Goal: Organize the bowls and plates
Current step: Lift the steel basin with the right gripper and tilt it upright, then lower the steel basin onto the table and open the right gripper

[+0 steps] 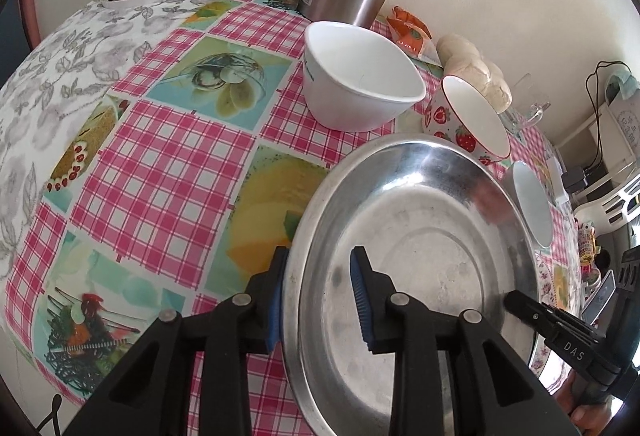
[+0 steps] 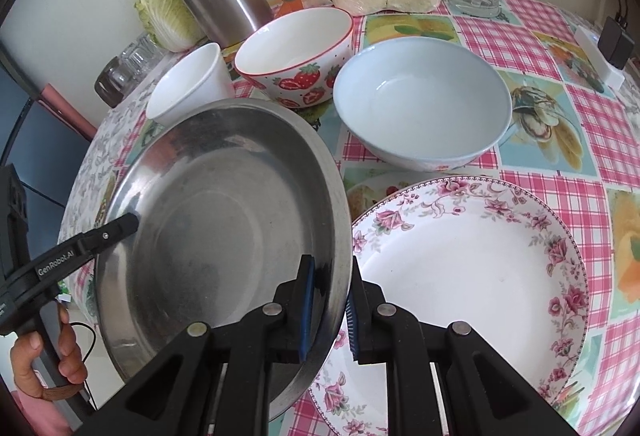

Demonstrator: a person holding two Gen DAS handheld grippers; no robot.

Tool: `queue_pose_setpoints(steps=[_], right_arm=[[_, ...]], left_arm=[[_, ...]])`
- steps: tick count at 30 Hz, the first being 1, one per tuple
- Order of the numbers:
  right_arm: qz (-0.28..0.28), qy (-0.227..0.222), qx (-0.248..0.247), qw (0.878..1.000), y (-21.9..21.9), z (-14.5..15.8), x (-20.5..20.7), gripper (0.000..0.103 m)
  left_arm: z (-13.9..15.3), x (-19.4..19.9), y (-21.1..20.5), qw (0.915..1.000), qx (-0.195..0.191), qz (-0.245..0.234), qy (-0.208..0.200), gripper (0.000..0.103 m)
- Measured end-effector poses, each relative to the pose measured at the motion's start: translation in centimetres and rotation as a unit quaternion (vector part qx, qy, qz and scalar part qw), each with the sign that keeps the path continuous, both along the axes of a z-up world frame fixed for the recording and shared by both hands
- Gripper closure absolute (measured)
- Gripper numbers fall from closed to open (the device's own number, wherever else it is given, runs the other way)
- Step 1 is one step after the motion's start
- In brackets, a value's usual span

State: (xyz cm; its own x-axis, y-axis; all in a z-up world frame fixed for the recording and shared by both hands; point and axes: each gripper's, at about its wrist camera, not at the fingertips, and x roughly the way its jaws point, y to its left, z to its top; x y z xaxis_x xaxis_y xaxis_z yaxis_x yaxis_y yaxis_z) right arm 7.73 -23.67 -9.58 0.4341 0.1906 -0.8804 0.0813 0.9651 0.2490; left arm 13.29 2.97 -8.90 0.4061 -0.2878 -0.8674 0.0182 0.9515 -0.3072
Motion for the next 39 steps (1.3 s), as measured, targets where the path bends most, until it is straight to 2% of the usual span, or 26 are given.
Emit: queue_pose_setpoints(steps=[7,10,15,20,22,26,29,32,35,39], right_arm=[[-0.005,0.0,0.009,1.0,-0.2,-0.1,0.1,0.086],[-0.004,0.0,0.008,1.0,-0.2,-0.1,0.1,0.086],[-0.002,-0.001,0.003,1.0,0.0,0.1,0.0,0.083],[0.001,-0.019,-0.002,1.0,0.3,1.0,-0.2,0.061],[0.001,-0.029,-0.004,1.0,0.3,1.5,-0.3,0.055],[0.01,-0.052,-0.019,0.998,0.8,2.6,-0.5,0.04],[0.02,-0.062,-0.022,0.998,1.3,2.9,-0.6,0.031],[0.028,-0.065,-0.027,0.997,1.6,3.0,-0.7,0.022],[0.028,-0.066,-0.028,0.997,1.5,2.9,-0.7,0.013],[0.021,-0.072,-0.027,0.997,1.4,2.8,-0.7,0.006]], left_arm=[[0.0,0.0,-0.2,1.0,0.001,-0.003,-0.003,0.068],[0.0,-0.1,-0.4,1.0,0.003,-0.007,-0.003,0.062],[0.6,-0.3,-0.5,0.9998,0.009,-0.009,-0.012,0.046],[1.1,-0.5,-0.6,0.9996,0.022,-0.004,-0.017,0.039],[1.4,-0.7,-0.5,0.9994,0.028,0.0,-0.019,0.032],[2.0,-0.8,-0.4,0.9986,0.043,0.006,-0.031,0.028],[2.2,-0.9,-0.5,0.9982,0.047,0.006,-0.036,0.02],[2.2,-1.0,-0.6,0.9979,0.05,0.008,-0.04,0.018],[2.2,-1.0,-0.5,0.9977,0.05,0.012,-0.044,0.008],[2.4,-1.1,-0.3,0.9966,0.056,0.021,-0.057,0.002]])
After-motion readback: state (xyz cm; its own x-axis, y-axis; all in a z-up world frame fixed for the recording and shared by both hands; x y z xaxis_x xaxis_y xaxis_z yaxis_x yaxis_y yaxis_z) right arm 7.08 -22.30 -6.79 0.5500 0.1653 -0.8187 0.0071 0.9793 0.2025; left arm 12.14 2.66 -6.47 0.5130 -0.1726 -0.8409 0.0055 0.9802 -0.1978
